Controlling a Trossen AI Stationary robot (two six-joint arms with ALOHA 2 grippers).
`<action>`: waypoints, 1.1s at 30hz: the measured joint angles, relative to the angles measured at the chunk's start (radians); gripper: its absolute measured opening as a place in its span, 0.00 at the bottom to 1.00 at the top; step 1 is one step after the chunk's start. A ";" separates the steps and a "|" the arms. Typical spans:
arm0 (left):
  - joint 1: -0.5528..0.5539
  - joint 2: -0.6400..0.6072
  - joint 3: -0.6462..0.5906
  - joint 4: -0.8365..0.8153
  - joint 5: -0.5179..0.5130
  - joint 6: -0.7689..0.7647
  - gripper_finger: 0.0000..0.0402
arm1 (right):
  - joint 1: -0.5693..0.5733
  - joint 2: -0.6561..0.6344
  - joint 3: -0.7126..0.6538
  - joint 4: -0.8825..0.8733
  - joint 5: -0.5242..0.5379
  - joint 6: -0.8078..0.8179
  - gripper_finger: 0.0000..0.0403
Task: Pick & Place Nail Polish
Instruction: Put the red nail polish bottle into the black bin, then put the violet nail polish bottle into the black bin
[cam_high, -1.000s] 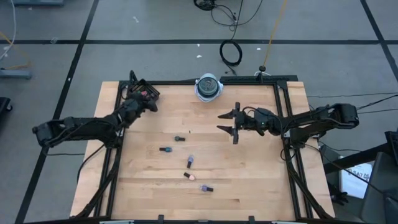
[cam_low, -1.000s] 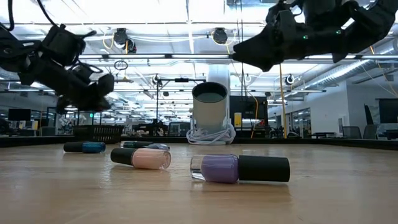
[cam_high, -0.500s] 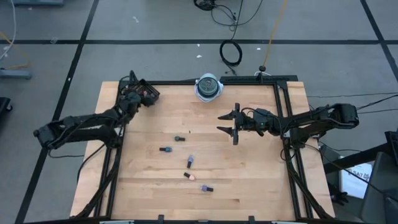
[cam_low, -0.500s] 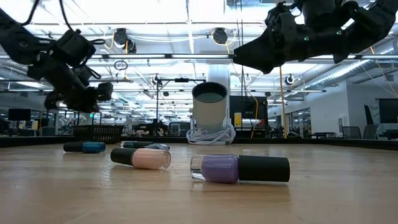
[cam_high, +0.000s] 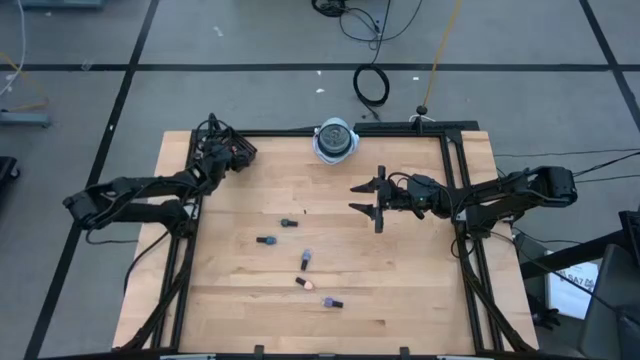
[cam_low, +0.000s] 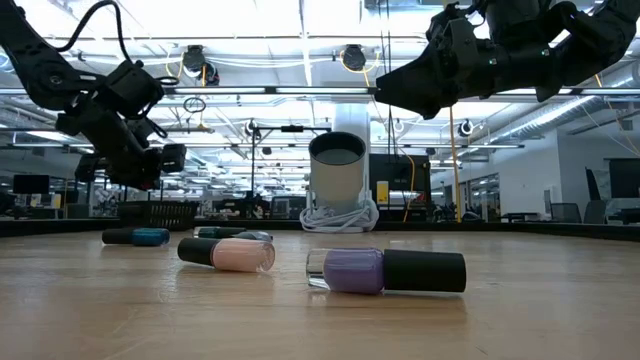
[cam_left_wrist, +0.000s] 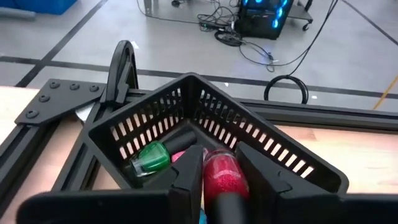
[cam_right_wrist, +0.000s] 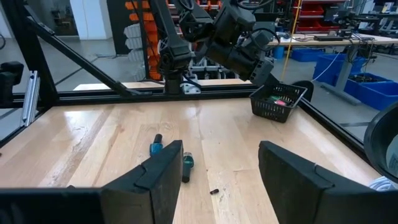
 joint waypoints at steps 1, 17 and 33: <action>0.000 0.003 0.000 0.006 0.000 0.006 0.22 | 0.000 0.000 0.000 0.000 0.000 0.000 0.49; -0.001 0.003 0.000 0.033 -0.001 0.035 0.45 | 0.000 0.000 0.000 -0.006 0.000 0.000 0.49; -0.004 0.003 0.000 0.074 0.083 0.066 0.61 | 0.007 0.000 0.000 -0.009 -0.004 0.010 0.49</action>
